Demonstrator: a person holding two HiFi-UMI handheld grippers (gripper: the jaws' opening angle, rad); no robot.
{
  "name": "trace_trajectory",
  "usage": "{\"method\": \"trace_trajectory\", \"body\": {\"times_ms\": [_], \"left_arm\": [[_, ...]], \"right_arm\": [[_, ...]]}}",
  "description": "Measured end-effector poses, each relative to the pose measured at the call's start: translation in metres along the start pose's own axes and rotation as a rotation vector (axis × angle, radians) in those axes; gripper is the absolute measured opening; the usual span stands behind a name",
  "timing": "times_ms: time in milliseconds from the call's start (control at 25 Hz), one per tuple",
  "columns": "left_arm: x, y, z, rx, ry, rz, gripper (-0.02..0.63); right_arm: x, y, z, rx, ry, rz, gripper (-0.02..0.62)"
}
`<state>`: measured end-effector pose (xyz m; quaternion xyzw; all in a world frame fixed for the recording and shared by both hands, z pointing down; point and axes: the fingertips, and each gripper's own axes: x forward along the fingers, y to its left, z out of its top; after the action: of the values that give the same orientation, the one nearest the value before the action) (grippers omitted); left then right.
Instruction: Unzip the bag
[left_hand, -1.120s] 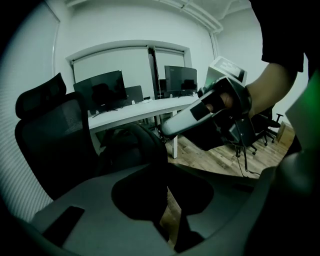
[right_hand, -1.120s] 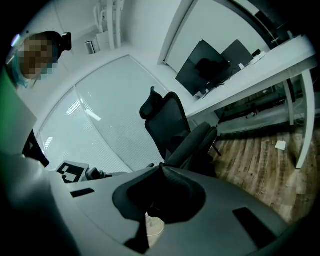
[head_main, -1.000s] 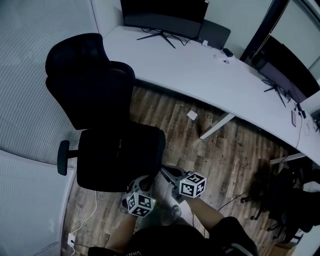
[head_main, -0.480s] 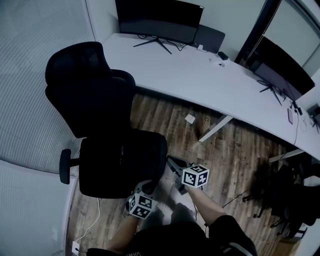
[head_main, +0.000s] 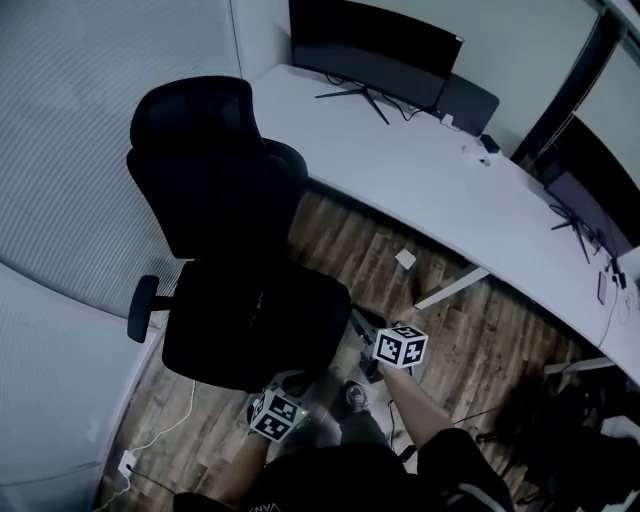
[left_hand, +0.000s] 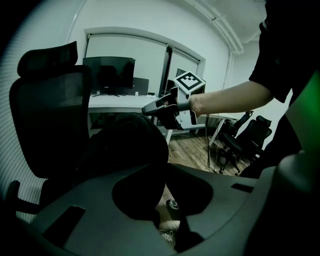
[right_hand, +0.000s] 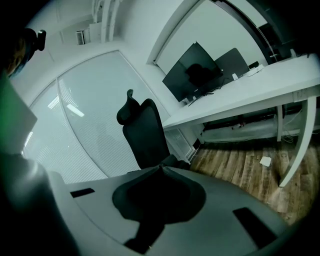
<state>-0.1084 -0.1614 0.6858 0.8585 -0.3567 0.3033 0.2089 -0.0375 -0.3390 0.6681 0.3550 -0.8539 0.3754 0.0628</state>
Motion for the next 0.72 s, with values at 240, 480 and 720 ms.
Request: {"method": "trace_trajectory", "body": {"times_ms": [240, 480, 720], "left_arm": [[0.003, 0.0, 0.004, -0.057, 0.014, 0.04, 0.078], [0.006, 0.002, 0.002, -0.111, 0.025, 0.09, 0.079], [0.011, 0.004, 0.001, -0.155, 0.027, 0.126, 0.08]], "right_arm": [[0.019, -0.018, 0.02, -0.014, 0.056, 0.057, 0.048], [0.041, -0.032, 0.03, -0.031, 0.111, 0.085, 0.048], [0.062, -0.049, 0.033, -0.032, 0.155, 0.092, 0.048]]}}
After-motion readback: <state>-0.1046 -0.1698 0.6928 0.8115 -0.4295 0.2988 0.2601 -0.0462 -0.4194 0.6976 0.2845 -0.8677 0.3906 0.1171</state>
